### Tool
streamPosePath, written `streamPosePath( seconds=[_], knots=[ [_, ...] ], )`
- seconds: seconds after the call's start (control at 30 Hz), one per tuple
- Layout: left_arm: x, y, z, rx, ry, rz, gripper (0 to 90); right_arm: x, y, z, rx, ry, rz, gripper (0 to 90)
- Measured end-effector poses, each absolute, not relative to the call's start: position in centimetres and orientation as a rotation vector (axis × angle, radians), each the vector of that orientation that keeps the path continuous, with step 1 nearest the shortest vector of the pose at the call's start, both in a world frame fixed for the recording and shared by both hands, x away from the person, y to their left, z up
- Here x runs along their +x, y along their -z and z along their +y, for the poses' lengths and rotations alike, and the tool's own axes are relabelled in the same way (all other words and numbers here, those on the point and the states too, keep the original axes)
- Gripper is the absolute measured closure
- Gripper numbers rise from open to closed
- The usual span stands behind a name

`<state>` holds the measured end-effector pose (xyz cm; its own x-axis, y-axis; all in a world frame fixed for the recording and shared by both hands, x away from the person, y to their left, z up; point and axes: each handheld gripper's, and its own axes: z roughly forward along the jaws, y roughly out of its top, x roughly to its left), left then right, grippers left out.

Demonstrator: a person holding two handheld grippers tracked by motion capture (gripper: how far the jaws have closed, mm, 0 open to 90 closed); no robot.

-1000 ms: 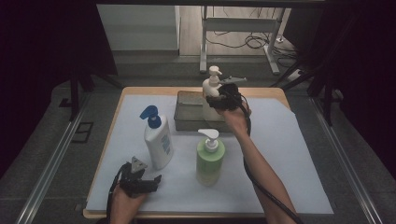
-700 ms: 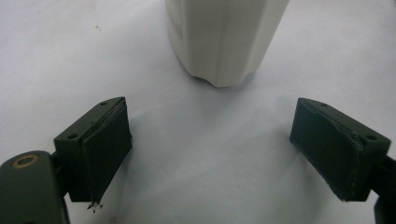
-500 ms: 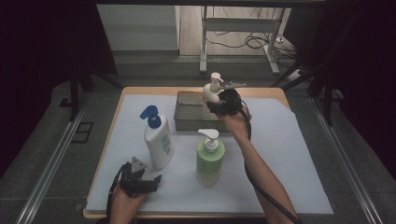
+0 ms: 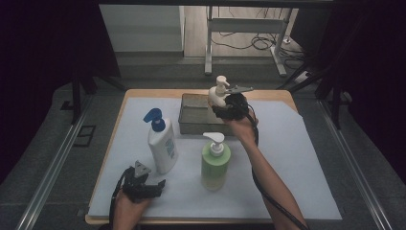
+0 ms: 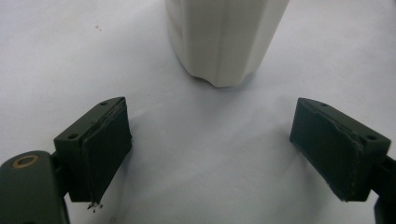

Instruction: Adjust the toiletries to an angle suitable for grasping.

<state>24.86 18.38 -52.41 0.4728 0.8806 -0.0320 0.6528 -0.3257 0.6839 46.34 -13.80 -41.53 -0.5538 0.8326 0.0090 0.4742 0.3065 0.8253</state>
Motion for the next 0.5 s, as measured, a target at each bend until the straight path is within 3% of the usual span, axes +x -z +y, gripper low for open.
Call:
streamPosePath(
  seconds=[0.5],
  knots=[
    [24.9, 52.4, 18.4, 2.086, -0.462, 1.265, 12.0, 45.6, 42.6, -15.0, 1.153, -1.150, 2.209, 35.0]
  ],
)
